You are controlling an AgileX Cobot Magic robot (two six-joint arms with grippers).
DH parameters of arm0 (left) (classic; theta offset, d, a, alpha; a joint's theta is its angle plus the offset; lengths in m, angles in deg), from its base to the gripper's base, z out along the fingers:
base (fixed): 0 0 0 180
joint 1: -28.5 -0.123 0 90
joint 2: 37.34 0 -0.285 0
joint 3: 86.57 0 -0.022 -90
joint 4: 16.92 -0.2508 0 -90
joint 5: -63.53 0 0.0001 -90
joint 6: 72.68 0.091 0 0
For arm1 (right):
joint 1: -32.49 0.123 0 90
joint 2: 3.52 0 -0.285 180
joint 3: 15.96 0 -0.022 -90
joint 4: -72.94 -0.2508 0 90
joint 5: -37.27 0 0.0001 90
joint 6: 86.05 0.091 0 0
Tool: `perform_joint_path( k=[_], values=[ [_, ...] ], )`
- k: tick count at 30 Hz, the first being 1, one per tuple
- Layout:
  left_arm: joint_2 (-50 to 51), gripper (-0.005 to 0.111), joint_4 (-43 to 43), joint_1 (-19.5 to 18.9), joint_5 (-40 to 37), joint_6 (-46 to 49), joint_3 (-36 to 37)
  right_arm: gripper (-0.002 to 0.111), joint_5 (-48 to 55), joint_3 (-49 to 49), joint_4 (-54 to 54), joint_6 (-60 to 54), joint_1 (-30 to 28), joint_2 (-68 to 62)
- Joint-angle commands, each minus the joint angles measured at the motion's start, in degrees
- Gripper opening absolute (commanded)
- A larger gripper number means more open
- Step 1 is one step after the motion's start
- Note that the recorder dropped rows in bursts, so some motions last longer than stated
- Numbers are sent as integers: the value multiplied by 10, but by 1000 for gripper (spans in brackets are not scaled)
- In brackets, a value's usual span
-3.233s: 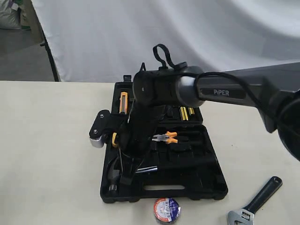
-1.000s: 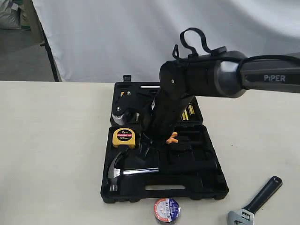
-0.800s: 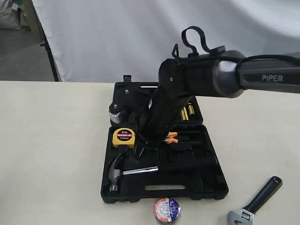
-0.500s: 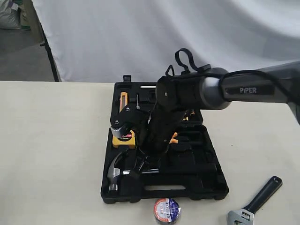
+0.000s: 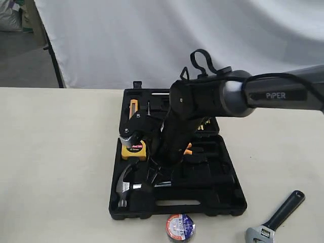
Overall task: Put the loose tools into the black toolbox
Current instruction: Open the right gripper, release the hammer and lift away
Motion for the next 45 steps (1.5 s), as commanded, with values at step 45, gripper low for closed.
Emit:
perform_joint_path(
  k=[45],
  values=[
    [-2, 1, -3, -15, 4, -3, -2, 0, -19, 128, 276, 326, 24, 249]
  ],
)
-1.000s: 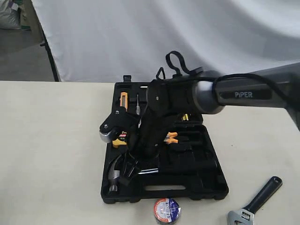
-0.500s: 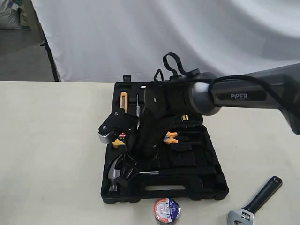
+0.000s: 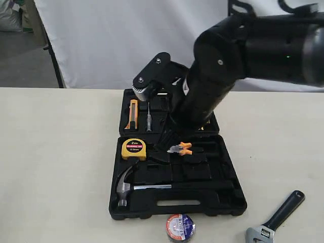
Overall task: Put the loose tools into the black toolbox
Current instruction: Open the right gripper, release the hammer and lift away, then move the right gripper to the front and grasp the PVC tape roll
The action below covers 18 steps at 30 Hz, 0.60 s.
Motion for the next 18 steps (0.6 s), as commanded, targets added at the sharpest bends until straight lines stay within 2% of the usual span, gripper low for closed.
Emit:
perform_joint_path(
  k=[1, 7, 12, 14, 18],
  values=[
    [-2, 1, -3, -15, 4, -3, -2, 0, -51, 99, 58, 80, -5, 61],
    [-2, 1, -3, -15, 4, -3, -2, 0, -89, 218, 76, 132, -59, 125],
    [-2, 1, -3, -15, 4, -3, -2, 0, -128, 309, 38, 144, -116, 145],
    [-2, 1, -3, -15, 4, -3, -2, 0, -147, 336, 28, 144, -115, 143],
    [-2, 1, -3, -15, 4, -3, -2, 0, -253, 378, -9, 146, -86, 142]
  ],
)
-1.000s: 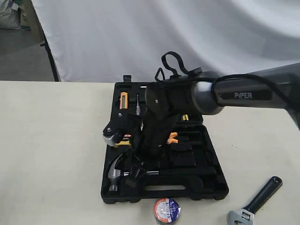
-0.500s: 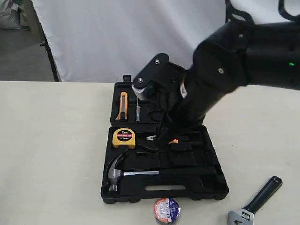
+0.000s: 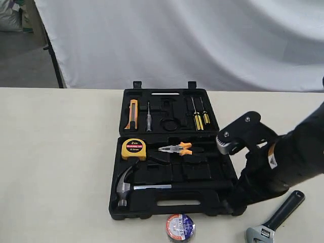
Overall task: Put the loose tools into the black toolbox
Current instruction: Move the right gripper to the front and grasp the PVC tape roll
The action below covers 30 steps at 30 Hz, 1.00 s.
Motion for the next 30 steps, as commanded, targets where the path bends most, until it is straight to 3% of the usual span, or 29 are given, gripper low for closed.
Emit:
perform_joint_path(
  k=[1, 3, 7, 10, 16, 23, 30],
  values=[
    [-2, 1, -3, -15, 4, -3, -2, 2, -117, 39, -30, 11, 35, 3],
    [-2, 1, -3, -15, 4, -3, -2, 14, -123, 39, -30, 43, 55, 1],
    [-2, 1, -3, -15, 4, -3, -2, 54, -141, 39, -30, 83, 96, -13],
    [-2, 1, -3, -15, 4, -3, -2, 75, -141, 39, -31, 83, 132, -25],
    [-2, 1, -3, -15, 4, -3, -2, 77, -151, 39, -31, 98, 191, -65],
    [-2, 1, -3, -15, 4, -3, -2, 77, -196, 39, -31, 203, 192, -111],
    [-2, 1, -3, -15, 4, -3, -2, 77, -225, 39, -30, 203, 192, -150]
  ],
)
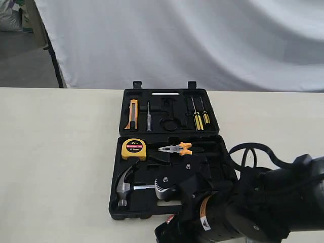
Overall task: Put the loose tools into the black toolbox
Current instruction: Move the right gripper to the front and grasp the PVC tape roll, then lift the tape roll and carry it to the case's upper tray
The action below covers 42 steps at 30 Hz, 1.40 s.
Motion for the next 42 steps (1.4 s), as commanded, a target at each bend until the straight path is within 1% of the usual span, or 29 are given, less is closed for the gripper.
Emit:
perform_joint_path(
  k=[1, 6, 8, 9, 11, 16, 21, 28, 33, 37, 39, 41, 42],
  values=[
    [-2, 1, -3, -15, 4, -3, -2, 77, -10, 3, 2, 6, 1, -21],
    [-2, 1, -3, -15, 4, -3, -2, 77, -25, 3, 6, 6, 1, -29],
    [-2, 1, -3, -15, 4, -3, -2, 74, -30, 3, 6, 5, 1, -30],
    [-2, 1, -3, -15, 4, -3, -2, 71, -30, 3, 6, 4, 1, -30],
    [-2, 1, -3, -15, 4, -3, -2, 58, -31, 3, 6, -2, 1, -30],
    [-2, 1, -3, -15, 4, -3, -2, 23, -31, 3, 6, -7, 1, -30],
    [-2, 1, -3, -15, 4, -3, -2, 0, -5, 3, 4, -7, 11, -15],
    [-2, 1, -3, -15, 4, -3, -2, 0, 51, 3, 7, -12, 17, 77],
    [-2, 1, -3, -15, 4, -3, -2, 0, 53, 3, 10, -40, 17, 150],
    [-2, 1, -3, -15, 4, -3, -2, 0, 12, 3, 10, -47, 17, 189],
    [-2, 1, -3, -15, 4, -3, -2, 0, -36, 3, 11, -63, 9, 185],
    [-2, 1, -3, -15, 4, -3, -2, 0, -85, 3, 11, -71, -20, 174],
    [-2, 1, -3, -15, 4, -3, -2, 0, -107, 0, 11, -71, -54, 166]
  ],
)
